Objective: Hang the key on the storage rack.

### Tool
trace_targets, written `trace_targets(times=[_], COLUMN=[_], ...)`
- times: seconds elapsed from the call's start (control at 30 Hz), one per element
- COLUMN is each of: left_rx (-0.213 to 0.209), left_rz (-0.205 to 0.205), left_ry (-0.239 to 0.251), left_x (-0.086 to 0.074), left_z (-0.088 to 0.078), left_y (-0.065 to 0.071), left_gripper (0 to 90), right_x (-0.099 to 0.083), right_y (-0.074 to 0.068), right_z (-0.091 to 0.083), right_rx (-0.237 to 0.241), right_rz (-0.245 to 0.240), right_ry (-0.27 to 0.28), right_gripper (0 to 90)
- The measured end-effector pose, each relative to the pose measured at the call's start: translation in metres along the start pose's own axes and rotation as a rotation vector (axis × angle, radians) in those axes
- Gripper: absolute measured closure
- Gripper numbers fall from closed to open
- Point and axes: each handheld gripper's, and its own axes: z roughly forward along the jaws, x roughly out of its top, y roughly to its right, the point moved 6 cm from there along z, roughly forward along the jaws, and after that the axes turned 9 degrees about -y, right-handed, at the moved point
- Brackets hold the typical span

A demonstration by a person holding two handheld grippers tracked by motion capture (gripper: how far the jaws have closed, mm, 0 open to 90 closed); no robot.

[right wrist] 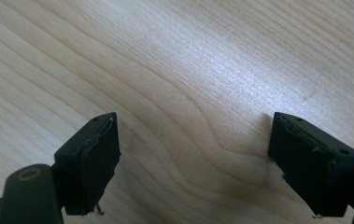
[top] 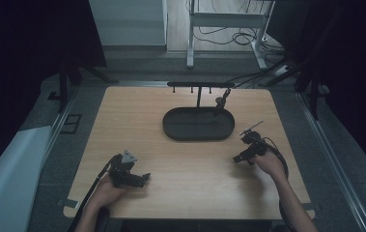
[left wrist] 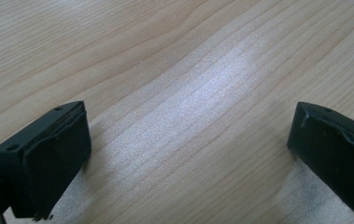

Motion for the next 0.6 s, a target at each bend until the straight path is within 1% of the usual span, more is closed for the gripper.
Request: trace_targets(times=[0.07,0.1,0.17,0.2,0.23,0.27,0.33,0.37,0.4,0.43,0.47,0.5,0.6], left_rx=[0.000,0.000,0.000,0.000,0.000,0.001,0.000,0.000,0.001,0.001,0.001,0.001,0.002], left_rz=[0.000,0.000,0.000,0.000,0.000,0.000,-0.001,-0.001,-0.001,-0.001,-0.001,0.000,0.001], left_ry=[0.000,0.000,0.000,0.000,0.000,0.000,0.001,0.001,0.002,0.001,0.001,0.002,0.001], left_x=[0.000,0.000,0.000,0.000,0.000,0.000,0.000,0.000,0.000,0.000,0.000,0.000,0.000], left_z=[0.000,0.000,0.000,0.000,0.000,0.000,0.000,0.000,0.000,0.000,0.000,0.000,0.000], left_y=[0.000,0.000,0.000,0.000,0.000,0.000,0.000,0.000,0.000,0.000,0.000,0.000,0.000], left_gripper=[0.0,0.0,0.0,0.0,0.0,0.0,0.0,0.0,0.0,0.0,0.0,0.0,0.0], right_x=[-0.002,-0.005,-0.011,-0.011,-0.014,-0.021,-0.027,-0.027,-0.030,-0.035,-0.035,-0.037,-0.042], right_y=[0.003,0.005,0.007,0.007,0.007,0.006,0.005,0.005,0.005,0.004,0.004,0.004,0.002], right_z=[-0.004,-0.005,-0.005,-0.005,-0.006,-0.006,-0.005,-0.005,-0.005,-0.004,-0.004,-0.003,-0.002], right_rx=[-0.026,-0.026,-0.034,-0.034,-0.040,-0.038,-0.047,-0.047,-0.056,-0.055,-0.055,-0.058,-0.060], right_rz=[0.028,0.036,0.050,0.050,0.048,0.048,0.047,0.047,0.043,0.042,0.042,0.040,0.049], right_ry=[0.045,0.069,0.083,0.083,0.096,0.123,0.150,0.150,0.170,0.204,0.204,0.217,0.273], right_gripper=[16.2,13.6,13.5,13.5,13.5,13.2,12.9,12.9,12.8,11.4,11.4,11.1,10.1])
